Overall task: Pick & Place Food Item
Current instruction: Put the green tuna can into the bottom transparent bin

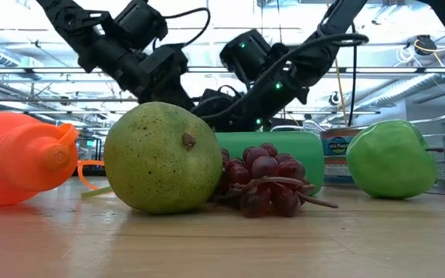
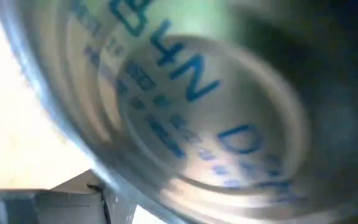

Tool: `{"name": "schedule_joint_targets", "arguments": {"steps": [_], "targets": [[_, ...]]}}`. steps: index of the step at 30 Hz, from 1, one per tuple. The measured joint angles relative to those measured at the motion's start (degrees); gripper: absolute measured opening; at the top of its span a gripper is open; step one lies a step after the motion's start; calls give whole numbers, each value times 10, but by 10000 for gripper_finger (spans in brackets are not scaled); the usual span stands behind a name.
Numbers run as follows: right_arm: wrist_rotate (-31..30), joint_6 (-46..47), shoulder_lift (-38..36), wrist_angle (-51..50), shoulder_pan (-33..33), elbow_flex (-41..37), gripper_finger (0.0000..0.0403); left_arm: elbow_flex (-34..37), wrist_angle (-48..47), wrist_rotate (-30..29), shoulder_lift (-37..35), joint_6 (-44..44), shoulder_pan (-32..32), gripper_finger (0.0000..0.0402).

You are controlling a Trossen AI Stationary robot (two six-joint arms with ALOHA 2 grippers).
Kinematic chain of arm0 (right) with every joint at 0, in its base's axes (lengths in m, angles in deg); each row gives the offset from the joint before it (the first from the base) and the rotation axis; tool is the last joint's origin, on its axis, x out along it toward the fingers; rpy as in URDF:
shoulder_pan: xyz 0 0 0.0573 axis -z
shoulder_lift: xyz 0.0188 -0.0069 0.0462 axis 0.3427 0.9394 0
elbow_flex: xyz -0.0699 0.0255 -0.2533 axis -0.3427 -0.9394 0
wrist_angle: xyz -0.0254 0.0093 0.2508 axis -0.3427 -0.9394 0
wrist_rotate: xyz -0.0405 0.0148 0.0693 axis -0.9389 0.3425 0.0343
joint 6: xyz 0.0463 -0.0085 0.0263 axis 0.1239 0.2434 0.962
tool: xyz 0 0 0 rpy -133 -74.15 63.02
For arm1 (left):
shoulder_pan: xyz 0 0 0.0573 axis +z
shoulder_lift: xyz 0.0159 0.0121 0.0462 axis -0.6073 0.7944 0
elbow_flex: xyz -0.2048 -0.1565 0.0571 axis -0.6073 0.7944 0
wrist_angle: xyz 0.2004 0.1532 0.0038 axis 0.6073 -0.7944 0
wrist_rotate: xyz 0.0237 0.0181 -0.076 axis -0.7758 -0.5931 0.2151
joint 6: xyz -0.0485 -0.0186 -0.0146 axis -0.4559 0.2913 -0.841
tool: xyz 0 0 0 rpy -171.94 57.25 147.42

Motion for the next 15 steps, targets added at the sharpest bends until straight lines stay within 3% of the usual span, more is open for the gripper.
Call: {"name": "schedule_joint_targets", "arguments": {"steps": [10,15], "targets": [[12,72,-70,-100,0,-1,251,-44,-6,-5,-2,10,-1,282],[70,128,-90,-127,8,-1,228,-52,2,-9,-3,20,-7,282]]}}
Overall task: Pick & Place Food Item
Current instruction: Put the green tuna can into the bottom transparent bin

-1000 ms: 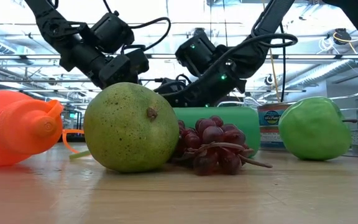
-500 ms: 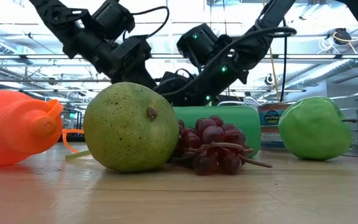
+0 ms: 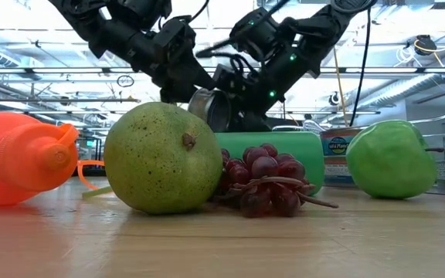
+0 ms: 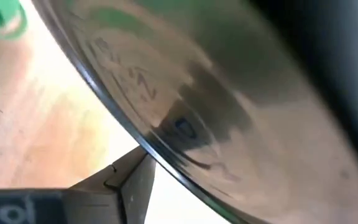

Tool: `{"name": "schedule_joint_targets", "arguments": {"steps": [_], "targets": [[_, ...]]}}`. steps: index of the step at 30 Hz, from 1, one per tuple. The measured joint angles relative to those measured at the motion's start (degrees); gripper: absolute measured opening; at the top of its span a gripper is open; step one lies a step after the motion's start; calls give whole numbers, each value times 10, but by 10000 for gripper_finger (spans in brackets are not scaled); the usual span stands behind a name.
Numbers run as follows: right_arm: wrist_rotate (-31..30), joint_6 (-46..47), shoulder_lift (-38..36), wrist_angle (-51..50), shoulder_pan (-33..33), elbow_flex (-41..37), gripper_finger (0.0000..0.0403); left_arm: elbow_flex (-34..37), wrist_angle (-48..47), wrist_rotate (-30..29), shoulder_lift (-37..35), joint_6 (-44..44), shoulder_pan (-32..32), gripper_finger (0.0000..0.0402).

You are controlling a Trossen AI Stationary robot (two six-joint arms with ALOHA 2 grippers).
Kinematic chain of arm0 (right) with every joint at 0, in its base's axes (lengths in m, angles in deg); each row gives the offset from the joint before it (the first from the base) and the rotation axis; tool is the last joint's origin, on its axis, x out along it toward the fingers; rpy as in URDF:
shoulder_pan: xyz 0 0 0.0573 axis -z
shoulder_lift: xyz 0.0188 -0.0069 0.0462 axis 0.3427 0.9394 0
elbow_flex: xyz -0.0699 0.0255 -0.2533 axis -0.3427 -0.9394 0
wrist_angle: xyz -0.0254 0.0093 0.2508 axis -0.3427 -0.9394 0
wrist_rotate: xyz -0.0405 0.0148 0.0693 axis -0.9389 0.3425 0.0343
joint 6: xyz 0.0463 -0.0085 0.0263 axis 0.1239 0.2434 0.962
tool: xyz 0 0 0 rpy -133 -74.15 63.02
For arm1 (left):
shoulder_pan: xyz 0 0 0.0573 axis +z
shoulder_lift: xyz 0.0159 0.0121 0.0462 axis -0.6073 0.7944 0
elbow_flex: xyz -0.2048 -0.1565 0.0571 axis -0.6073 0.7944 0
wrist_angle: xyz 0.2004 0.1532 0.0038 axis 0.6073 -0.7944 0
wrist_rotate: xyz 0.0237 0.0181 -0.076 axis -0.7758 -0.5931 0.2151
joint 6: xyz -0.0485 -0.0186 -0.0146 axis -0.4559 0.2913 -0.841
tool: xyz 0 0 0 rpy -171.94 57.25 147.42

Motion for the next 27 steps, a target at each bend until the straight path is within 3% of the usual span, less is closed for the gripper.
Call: {"name": "schedule_joint_targets", "arguments": {"steps": [7,15,19,27], "targets": [[77,61,-3,3,12,0,207,-2,-2,-8,0,5,1,282],[117,96,-4,77,21,-18,205,-5,-1,-29,3,16,-2,282],[156,122,-5,99,17,-22,206,-4,-3,-75,3,24,-4,282],[124,237,-16,100,-15,-23,237,-3,-5,-76,-20,63,-9,282]]}}
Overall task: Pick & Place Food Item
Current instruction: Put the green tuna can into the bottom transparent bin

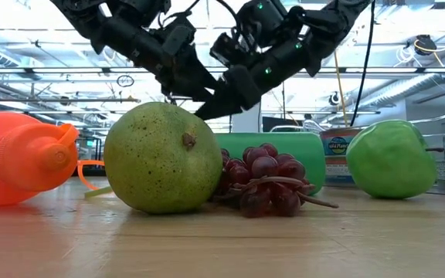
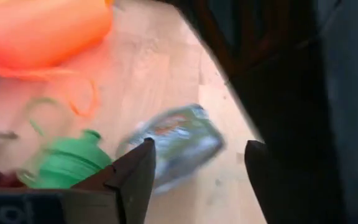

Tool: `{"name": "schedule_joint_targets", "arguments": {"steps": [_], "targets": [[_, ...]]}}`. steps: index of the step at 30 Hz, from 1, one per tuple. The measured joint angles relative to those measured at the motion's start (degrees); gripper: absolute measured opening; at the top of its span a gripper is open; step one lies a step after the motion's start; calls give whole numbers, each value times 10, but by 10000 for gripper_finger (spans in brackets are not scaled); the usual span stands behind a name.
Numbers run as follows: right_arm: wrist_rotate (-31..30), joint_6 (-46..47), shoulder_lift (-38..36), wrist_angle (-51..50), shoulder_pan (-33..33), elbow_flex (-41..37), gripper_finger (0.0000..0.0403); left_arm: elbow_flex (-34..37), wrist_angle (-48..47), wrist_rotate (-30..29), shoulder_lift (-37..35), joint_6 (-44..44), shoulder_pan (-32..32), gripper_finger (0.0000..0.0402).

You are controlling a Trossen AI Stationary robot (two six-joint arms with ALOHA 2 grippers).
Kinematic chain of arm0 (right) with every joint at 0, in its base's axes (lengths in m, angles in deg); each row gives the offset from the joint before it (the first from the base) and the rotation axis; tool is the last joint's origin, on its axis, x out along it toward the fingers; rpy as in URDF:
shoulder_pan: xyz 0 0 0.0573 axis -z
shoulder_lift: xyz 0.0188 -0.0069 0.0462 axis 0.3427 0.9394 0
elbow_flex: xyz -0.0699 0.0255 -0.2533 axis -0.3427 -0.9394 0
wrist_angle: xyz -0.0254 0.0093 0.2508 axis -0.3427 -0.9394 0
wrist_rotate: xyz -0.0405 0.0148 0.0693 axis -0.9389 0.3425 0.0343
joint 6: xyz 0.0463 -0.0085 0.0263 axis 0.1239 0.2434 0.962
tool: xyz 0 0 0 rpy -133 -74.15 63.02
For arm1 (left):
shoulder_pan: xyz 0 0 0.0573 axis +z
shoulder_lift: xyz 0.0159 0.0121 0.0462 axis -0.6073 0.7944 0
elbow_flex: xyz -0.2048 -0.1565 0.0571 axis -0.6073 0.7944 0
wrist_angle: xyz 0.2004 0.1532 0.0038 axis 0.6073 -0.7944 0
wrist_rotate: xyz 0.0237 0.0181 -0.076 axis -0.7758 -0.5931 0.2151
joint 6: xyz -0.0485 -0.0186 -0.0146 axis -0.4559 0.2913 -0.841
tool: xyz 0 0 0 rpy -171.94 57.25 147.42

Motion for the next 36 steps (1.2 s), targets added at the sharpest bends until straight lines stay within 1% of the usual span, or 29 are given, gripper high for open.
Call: {"name": "schedule_joint_targets", "arguments": {"steps": [3,4,6,9,12,17,23,26,29,31,33,34,36], "targets": [[-1,20,1,3,-19,0,267,-1,20,-2,-21,17,-8,282],[-8,22,2,8,-25,-1,279,-1,13,-9,-31,24,-10,282],[-43,22,13,35,-34,0,303,1,16,-32,-49,36,-16,282],[-113,38,26,53,-44,-2,335,1,20,-79,-82,63,-29,282],[-153,68,36,83,-46,-1,355,0,20,-114,-112,97,-44,282],[-132,140,52,104,-35,-1,361,0,21,-142,-150,132,-64,282],[-136,137,84,192,-34,4,361,0,20,-151,-155,139,-65,282],[-135,135,106,194,-29,21,361,0,19,-152,-150,139,-61,282],[-139,113,106,174,-27,22,357,1,-41,-179,-147,137,-60,282],[-143,104,87,131,-27,22,353,1,-90,-206,-147,110,-60,282],[-154,94,60,95,-28,22,349,1,-145,-218,-147,44,-52,282],[-156,86,44,77,-28,22,347,1,-168,-215,-147,2,-46,282],[-169,76,15,33,-30,23,345,1,-212,-186,-152,-84,-35,282]]}}
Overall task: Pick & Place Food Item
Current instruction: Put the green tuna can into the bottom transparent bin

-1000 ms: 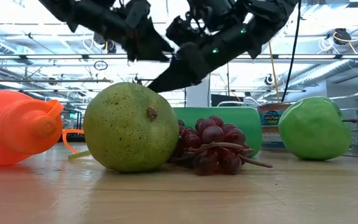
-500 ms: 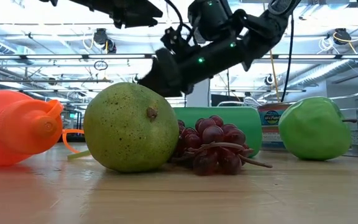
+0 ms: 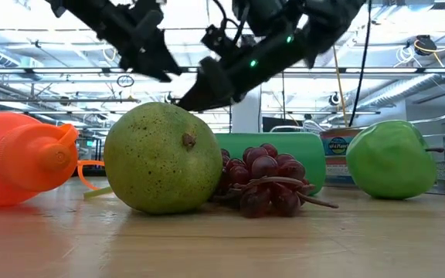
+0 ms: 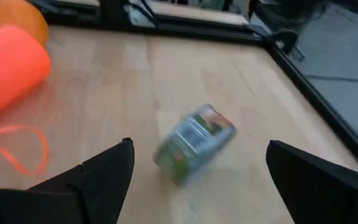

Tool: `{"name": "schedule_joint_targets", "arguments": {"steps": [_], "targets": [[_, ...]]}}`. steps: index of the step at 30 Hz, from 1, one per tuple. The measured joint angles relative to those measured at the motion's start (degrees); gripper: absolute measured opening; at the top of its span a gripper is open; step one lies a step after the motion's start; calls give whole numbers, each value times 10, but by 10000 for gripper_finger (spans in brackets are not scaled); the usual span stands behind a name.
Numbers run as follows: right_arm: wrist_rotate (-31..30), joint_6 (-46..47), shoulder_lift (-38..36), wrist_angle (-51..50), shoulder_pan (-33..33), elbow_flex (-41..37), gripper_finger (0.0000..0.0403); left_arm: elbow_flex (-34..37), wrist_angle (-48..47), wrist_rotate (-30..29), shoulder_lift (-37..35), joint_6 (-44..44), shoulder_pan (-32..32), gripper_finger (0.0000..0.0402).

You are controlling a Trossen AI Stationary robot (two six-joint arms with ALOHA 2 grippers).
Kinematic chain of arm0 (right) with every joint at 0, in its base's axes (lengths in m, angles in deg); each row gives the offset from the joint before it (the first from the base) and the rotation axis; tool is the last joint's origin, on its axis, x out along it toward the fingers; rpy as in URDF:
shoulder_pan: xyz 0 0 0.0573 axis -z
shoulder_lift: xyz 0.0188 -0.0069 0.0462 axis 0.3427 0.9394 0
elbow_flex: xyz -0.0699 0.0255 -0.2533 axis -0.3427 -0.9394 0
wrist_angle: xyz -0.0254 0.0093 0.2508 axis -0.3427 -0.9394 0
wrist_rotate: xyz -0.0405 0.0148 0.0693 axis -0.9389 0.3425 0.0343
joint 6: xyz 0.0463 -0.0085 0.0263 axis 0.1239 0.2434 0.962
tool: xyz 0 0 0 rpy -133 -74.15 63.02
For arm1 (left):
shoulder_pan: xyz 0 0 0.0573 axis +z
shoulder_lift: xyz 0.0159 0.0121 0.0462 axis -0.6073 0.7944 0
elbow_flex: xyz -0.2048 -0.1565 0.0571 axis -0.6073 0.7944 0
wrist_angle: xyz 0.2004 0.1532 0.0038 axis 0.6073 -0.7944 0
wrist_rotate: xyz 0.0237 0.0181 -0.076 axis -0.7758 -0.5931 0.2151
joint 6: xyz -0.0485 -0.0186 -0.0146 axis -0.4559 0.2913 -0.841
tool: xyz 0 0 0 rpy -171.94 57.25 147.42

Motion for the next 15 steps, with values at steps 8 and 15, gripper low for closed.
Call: {"name": "schedule_joint_targets", "arguments": {"steps": [8,15], "targets": [[-25,-24,-105,-176,-1,0,345,0,-112,42,8,89,-19,282],[-24,4,-182,-254,-2,-43,339,0,-132,33,8,265,-20,282]]}}
